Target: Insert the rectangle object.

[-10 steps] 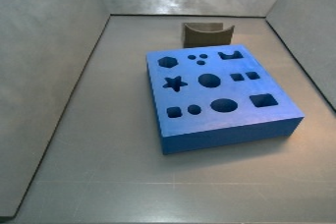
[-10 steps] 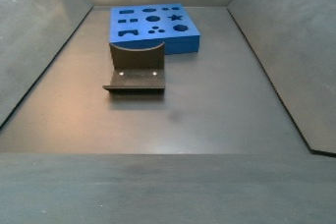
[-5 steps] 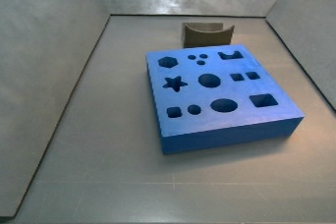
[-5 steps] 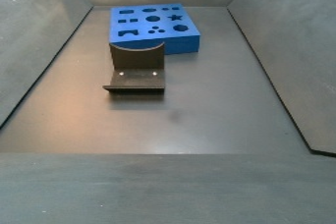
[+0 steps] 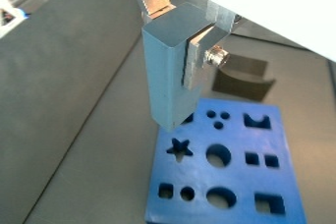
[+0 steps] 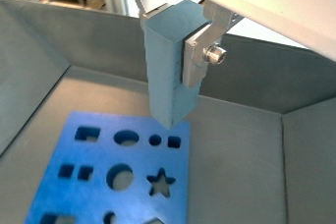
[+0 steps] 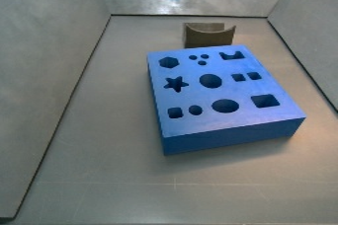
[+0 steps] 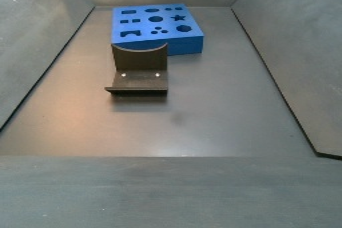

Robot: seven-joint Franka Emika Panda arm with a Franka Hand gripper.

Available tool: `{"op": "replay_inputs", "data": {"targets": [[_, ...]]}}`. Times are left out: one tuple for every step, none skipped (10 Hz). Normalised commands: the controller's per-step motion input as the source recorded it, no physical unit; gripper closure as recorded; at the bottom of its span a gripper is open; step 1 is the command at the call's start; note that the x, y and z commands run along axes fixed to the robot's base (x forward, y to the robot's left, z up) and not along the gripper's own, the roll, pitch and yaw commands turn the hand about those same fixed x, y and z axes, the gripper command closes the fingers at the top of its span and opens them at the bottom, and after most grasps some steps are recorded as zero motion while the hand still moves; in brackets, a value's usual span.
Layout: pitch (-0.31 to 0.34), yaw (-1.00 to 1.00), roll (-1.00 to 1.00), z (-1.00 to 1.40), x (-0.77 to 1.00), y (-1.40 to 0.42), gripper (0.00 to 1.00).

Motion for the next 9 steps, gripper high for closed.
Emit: {"op": "replay_inputs", "data": {"targets": [[0.0,-0.58,0.0,-0.06,0.48,-0.23,1.0],[0.0,-0.58,0.0,-0.09,0.48,-0.23,1.0],[0.0,-0.56,0.0,-0.1,0.49,-0.23,1.0],[0.0,-0.54,0.02,-0.14,0.52,-0.24,1.0],[-0.001,-0.53,0.03,-0.16,0.53,-0.24,1.0],[0.0,-0.52,0.04,-0.17,0.55,-0.24,1.0],[-0.001,-0.52,0.04,-0.18,0.55,-0.24,1.0],[-0.007,-0.53,0.07,-0.24,0.53,-0.22,1.0],[-0.014,-0.56,0.1,-0.3,0.51,-0.2,1.0]]}}
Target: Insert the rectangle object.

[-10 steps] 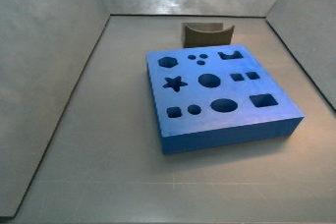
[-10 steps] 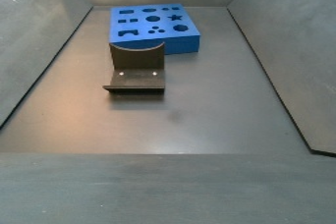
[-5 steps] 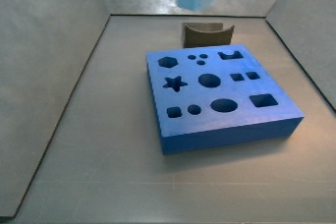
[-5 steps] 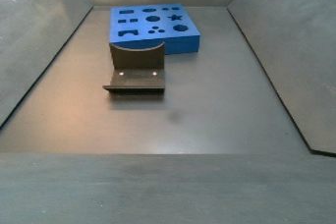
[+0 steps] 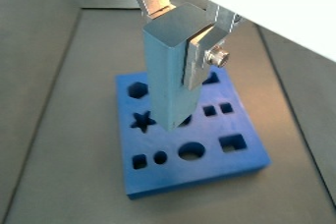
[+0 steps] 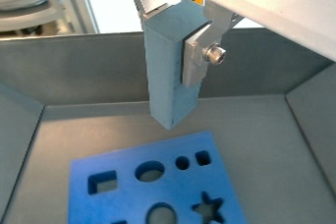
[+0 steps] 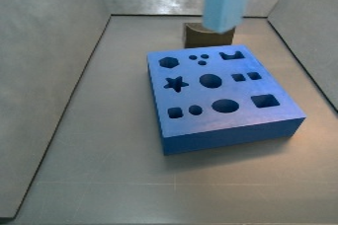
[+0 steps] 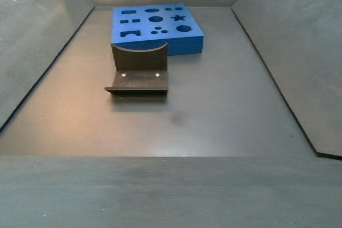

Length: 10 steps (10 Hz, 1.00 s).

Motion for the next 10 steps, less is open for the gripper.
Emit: {"op": "replay_inputs", "data": {"targets": [[-0.024,-0.6,0.13,-0.37,0.47,-0.17,1.0],[-0.036,-0.68,0.17,-0.45,0.42,-0.04,1.0],[-0.043,-0.72,0.18,-0.44,0.41,0.0,1.0],[-0.034,-0.75,0.16,-0.38,0.41,0.06,1.0],[-0.033,-0.72,0.15,-0.37,0.45,0.08,1.0],[-0.033,-0.68,0.12,-0.3,0.49,0.07,1.0],[-0.027,-0.64,0.09,-0.23,0.54,0.07,1.0],[-0.021,-0.58,0.08,-0.23,0.6,0.06,1.0],[-0.001,-0.43,0.05,-0.21,0.76,0.03,1.0],[0.0,-0.37,0.04,-0.24,0.82,0.01,1.0]]}}
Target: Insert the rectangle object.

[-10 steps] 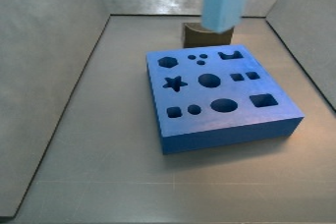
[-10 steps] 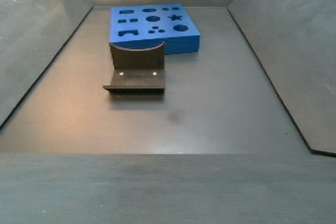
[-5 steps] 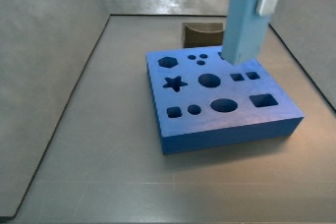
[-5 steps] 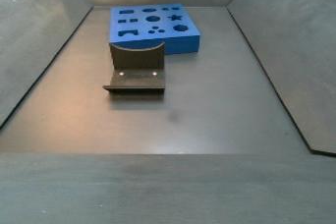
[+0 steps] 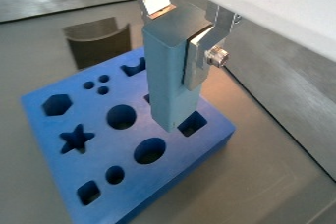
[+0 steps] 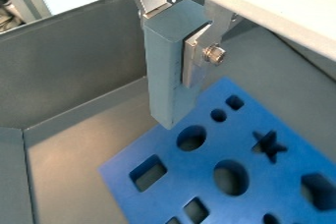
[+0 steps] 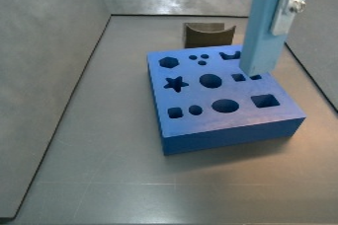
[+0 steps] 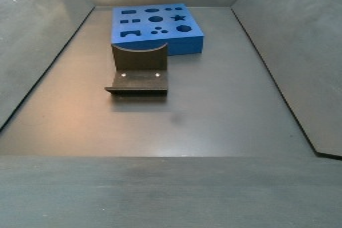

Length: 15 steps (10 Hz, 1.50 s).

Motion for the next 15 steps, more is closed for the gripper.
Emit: {"op": "replay_inputs", "data": {"targets": [[0.0,-0.3,0.0,-0.35,0.88,0.0,1.0],[0.0,-0.27,0.0,-0.39,0.89,0.0,1.0],[0.011,-0.23,0.02,-0.43,0.9,0.01,1.0],[0.184,-0.23,0.11,-0.56,0.75,0.05,1.0],[0.261,-0.18,0.1,-0.52,0.72,0.03,1.0],[0.294,-0.13,0.07,-0.45,0.73,0.01,1.0],[0.307,-0.15,0.02,-0.3,0.68,0.01,1.0],[0.273,-0.15,0.0,-0.09,0.75,0.15,1.0],[0.231,-0.11,0.0,-0.04,0.83,0.16,1.0],[0.206,-0.07,0.02,-0.04,0.9,0.15,1.0],[0.181,-0.1,0.04,-0.14,0.87,0.11,1.0],[0.131,-0.13,0.07,-0.28,0.88,0.01,1.0],[0.113,-0.14,0.06,-0.3,0.88,0.0,1.0],[0.1,-0.13,0.05,-0.3,0.87,0.0,1.0],[0.1,-0.13,0.05,-0.29,0.87,0.0,1.0]]}}
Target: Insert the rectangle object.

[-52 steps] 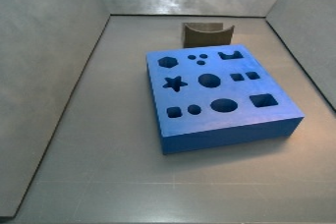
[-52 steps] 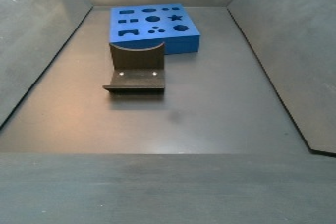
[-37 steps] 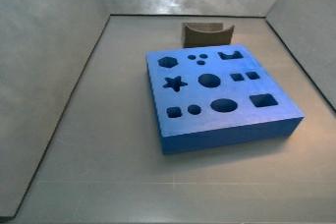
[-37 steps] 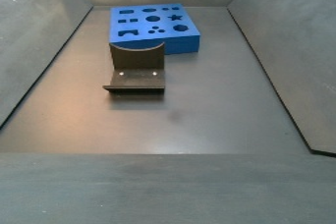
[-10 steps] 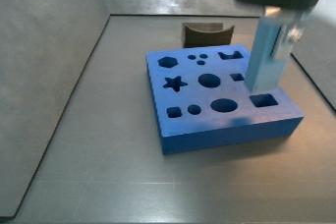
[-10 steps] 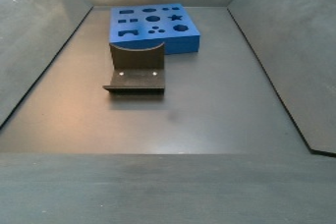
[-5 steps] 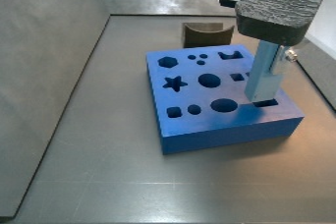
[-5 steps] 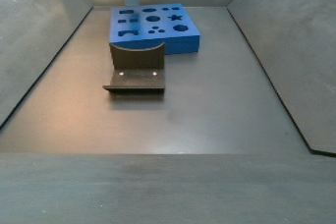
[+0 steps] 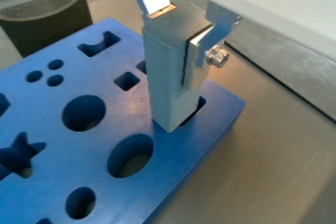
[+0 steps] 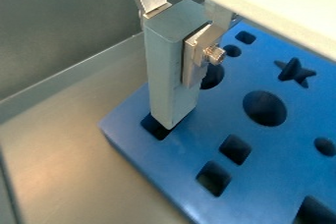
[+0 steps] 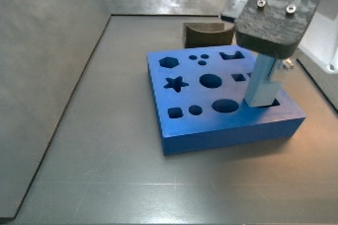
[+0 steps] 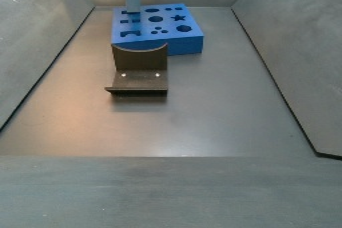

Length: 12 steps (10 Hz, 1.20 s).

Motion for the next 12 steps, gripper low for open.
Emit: {"op": "replay_inputs", "data": {"targets": [[0.114,-0.1,0.07,-0.27,0.89,0.0,1.0],[0.127,-0.05,0.1,-0.29,0.9,-0.02,1.0],[0.137,-0.01,0.14,-0.32,0.91,-0.06,1.0],[0.16,0.0,0.21,-0.36,1.0,-0.13,1.0],[0.156,0.0,0.22,-0.41,0.99,-0.2,1.0],[0.14,0.0,0.2,-0.46,0.99,-0.25,1.0],[0.139,0.0,0.19,-0.47,1.0,-0.19,1.0],[0.15,0.03,0.07,-0.41,0.95,0.21,1.0],[0.109,0.11,0.08,-0.31,0.67,0.42,1.0],[0.096,0.12,0.08,-0.27,0.6,0.39,1.0],[0.101,0.01,0.06,-0.24,0.55,0.14,1.0],[0.097,-0.1,0.06,-0.25,0.4,-0.01,1.0]]}}
